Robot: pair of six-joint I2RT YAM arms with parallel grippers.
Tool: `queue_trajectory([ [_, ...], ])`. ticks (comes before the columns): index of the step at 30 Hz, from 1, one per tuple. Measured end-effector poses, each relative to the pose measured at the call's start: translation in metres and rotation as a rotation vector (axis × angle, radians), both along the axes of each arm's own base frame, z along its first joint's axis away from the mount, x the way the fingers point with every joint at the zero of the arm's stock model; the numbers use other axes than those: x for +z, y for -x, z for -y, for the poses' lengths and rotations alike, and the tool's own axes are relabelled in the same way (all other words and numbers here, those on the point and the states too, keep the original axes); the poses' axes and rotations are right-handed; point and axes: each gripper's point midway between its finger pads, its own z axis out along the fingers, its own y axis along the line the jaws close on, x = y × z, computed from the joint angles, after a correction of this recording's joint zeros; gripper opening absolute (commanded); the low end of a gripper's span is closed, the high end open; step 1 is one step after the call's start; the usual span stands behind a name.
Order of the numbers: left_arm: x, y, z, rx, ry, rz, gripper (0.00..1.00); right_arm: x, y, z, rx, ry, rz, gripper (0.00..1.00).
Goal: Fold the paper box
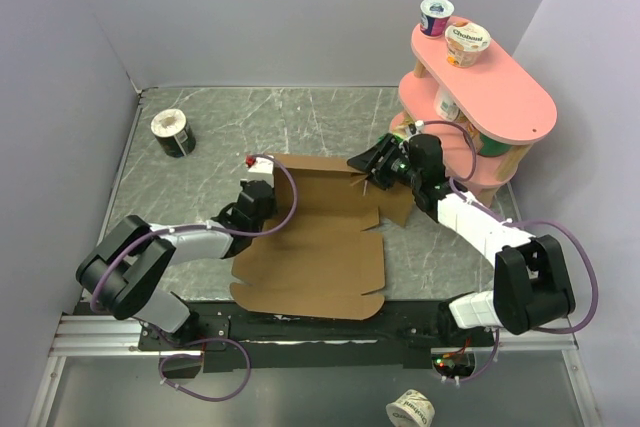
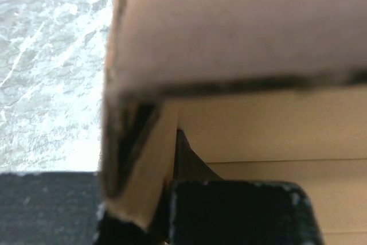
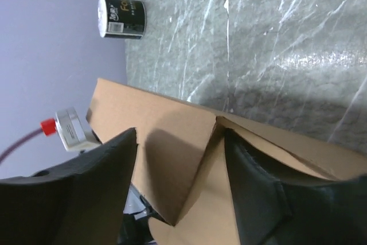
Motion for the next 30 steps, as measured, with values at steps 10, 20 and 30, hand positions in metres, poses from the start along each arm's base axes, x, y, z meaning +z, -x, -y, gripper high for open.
queue_trajectory([
  [10,0.004,0.006,-0.003,0.031,-0.003,0.058,0.08,-0.001,-0.005,-0.003,-0.051,-0.105,-0.041,0.31],
  [20,0.004,0.013,0.012,-0.079,0.014,0.053,0.68,0.009,-0.01,-0.006,-0.054,-0.144,-0.016,0.0],
  [30,0.015,0.031,-0.003,-0.183,0.192,0.051,0.94,0.01,-0.012,-0.003,-0.063,-0.175,-0.012,0.0],
])
